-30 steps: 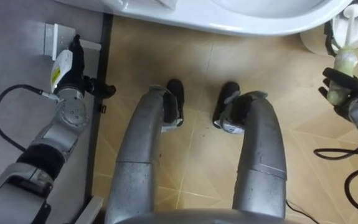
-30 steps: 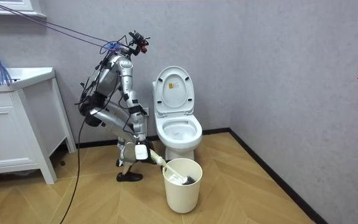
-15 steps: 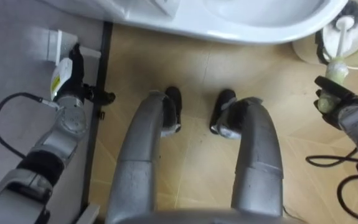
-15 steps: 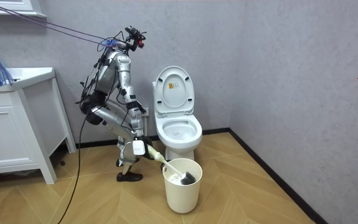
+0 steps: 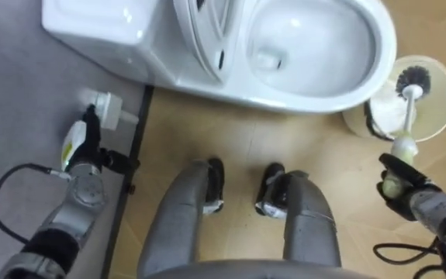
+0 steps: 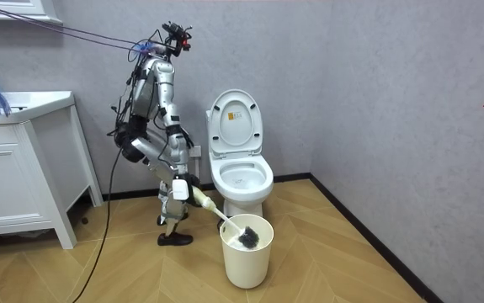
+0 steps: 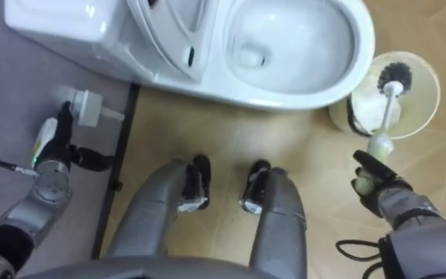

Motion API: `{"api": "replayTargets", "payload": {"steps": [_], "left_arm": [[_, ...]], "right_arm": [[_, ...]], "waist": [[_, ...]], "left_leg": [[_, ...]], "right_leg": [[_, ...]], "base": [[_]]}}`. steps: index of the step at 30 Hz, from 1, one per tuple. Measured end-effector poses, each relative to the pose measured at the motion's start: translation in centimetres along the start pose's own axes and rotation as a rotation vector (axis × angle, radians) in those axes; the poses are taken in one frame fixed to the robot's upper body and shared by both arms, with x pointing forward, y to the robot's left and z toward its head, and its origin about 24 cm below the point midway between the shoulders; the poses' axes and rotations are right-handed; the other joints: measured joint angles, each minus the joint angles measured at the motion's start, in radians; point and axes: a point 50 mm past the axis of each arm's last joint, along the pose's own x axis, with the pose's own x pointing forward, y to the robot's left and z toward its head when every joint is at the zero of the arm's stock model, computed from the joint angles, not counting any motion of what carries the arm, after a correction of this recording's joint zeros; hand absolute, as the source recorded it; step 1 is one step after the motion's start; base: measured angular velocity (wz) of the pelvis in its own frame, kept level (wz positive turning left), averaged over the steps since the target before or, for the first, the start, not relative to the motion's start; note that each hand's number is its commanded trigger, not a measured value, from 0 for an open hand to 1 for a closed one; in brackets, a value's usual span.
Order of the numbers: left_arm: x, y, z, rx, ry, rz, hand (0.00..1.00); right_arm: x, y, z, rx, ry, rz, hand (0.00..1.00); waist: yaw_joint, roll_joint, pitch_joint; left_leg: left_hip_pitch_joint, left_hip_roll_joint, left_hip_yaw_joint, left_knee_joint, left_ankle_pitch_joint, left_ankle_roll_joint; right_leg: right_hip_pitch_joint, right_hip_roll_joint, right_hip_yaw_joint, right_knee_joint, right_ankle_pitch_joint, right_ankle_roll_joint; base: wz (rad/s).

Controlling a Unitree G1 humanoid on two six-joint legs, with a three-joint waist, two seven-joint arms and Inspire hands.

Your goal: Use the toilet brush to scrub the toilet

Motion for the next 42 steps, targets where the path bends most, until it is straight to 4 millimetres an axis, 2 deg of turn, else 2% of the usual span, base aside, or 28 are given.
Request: {"api": "replayTargets", "payload": {"steps": [2,5,7,9,11,15,18,22,25,28,29,33,35,42], "left_arm": [[-0.5,0.1,-1.6,0.004,0.045,0.003,0.0],[-1.6,0.2,-3.9,-0.019,0.115,0.019,0.0],[-2.3,0.3,-5.1,0.004,0.135,0.023,0.0],[-3.7,0.7,-6.4,0.009,0.149,0.04,0.0],[-4.4,0.8,-6.5,-0.003,0.138,0.061,0.0],[-5.1,1.0,-6.5,-0.004,0.12,0.091,0.0],[-5.8,1.3,-6.0,0.006,0.078,0.117,0.0],[-6.7,2.0,-5.2,0.039,0.009,0.175,0.0],[-7.4,2.5,-4.1,0.065,-0.068,0.23,0.0],[-7.4,2.7,-2.4,0.09,-0.155,0.278,0.0],[-7.3,2.8,-1.9,0.101,-0.185,0.289,0.0],[-7.5,3.5,0.1,0.128,-0.286,0.341,0.0],[-7.7,3.8,1.0,0.157,-0.349,0.381,0.0],[-7.4,4.1,2.4,0.224,-0.435,0.42,0.0]], "right_arm": [[0.1,-1.0,-1.6,0.081,0.037,-0.016,1.0],[0.0,-3.1,-2.9,0.149,0.058,-0.053,1.0],[-0.1,-4.7,-3.9,0.185,0.067,-0.079,1.0],[-0.4,-6.6,-5.2,0.236,0.084,-0.109,1.0],[-0.7,-8.2,-5.4,0.267,0.072,-0.141,1.0],[-1.1,-10.0,-6.5,0.29,0.057,-0.194,1.0],[-1.3,-10.0,-7.9,0.286,0.079,-0.161,1.0],[-1.4,-10.0,-8.8,0.253,0.097,-0.146,1.0],[-1.6,-10.4,-9.0,0.231,0.099,-0.15,1.0],[-1.6,-10.3,-9.8,0.195,0.102,-0.144,1.0],[-1.7,-10.2,-10.2,0.181,0.112,-0.136,1.0],[-1.7,-10.1,-10.8,0.132,0.131,-0.119,1.0],[-1.6,-9.7,-10.8,0.108,0.127,-0.107,1.0],[-1.4,-9.0,-10.8,-0.011,0.133,-0.074,1.0]], "waist": [[0.001,-0.024,-0.0074],[-0.005,-0.03,-0.0118],[-0.011,-0.037,-0.0186],[-0.021,-0.053,-0.0283],[-0.023,-0.053,-0.0284],[-0.019,-0.051,-0.0281],[-0.015,-0.052,-0.0287],[-0.021,-0.048,-0.0318],[-0.022,-0.051,-0.0331],[-0.024,-0.055,-0.0352],[-0.023,-0.056,-0.0388],[-0.029,-0.048,-0.0355],[-0.029,-0.042,-0.0374],[-0.036,-0.033,-0.0353]], "left_leg": [[0.099,-0.005,-0.007,-0.08,0.014,-0.008],[0.218,-0.001,-0.032,-0.16,0.021,-0.017],[0.28,-0.001,-0.05,-0.202,0.023,-0.022],[0.367,-0.001,-0.059,-0.258,0.026,-0.028],[0.413,-0.003,-0.066,-0.275,0.025,-0.029],[0.523,-0.006,-0.072,-0.325,0.026,-0.032],[0.578,-0.005,-0.073,-0.378,0.024,-0.044],[0.619,-0.005,-0.08,-0.401,0.026,-0.049],[0.652,-0.007,-0.082,-0.41,0.027,-0.05],[0.671,-0.011,-0.106,-0.423,0.029,-0.054],[0.679,-0.011,-0.109,-0.426,0.029,-0.054],[0.705,-0.011,-0.119,-0.43,0.031,-0.056],[0.725,-0.016,-0.119,-0.447,0.035,-0.058],[0.755,-0.016,-0.115,-0.486,0.056,-0.064]], "right_leg": [[0.098,0.013,-0.007,-0.08,0.012,0.006],[0.243,0.038,-0.037,-0.196,0.033,0.012],[0.321,0.05,-0.054,-0.256,0.04,0.016],[0.417,0.066,-0.06,-0.327,0.05,0.021],[0.468,0.068,-0.072,-0.351,0.052,0.023],[0.583,0.074,-0.085,-0.413,0.053,0.025],[0.631,0.085,-0.081,-0.448,0.056,0.028],[0.669,0.087,-0.087,-0.458,0.056,0.028],[0.71,0.09,-0.092,-0.483,0.056,0.028],[0.748,0.095,-0.113,-0.508,0.062,0.031],[0.759,0.097,-0.111,-0.518,0.064,0.031],[0.786,0.099,-0.112,-0.522,0.064,0.031],[0.803,0.099,-0.11,-0.536,0.064,0.031],[0.806,0.101,-0.094,-0.546,0.066,0.028]], "base": [[0.09],[0.15],[0.24],[0.14],[0.12],[0.08],[-0.02],[0.05],[0.07],[0.21],[0.09],[0.08],[-0.02],[-0.03]]}}
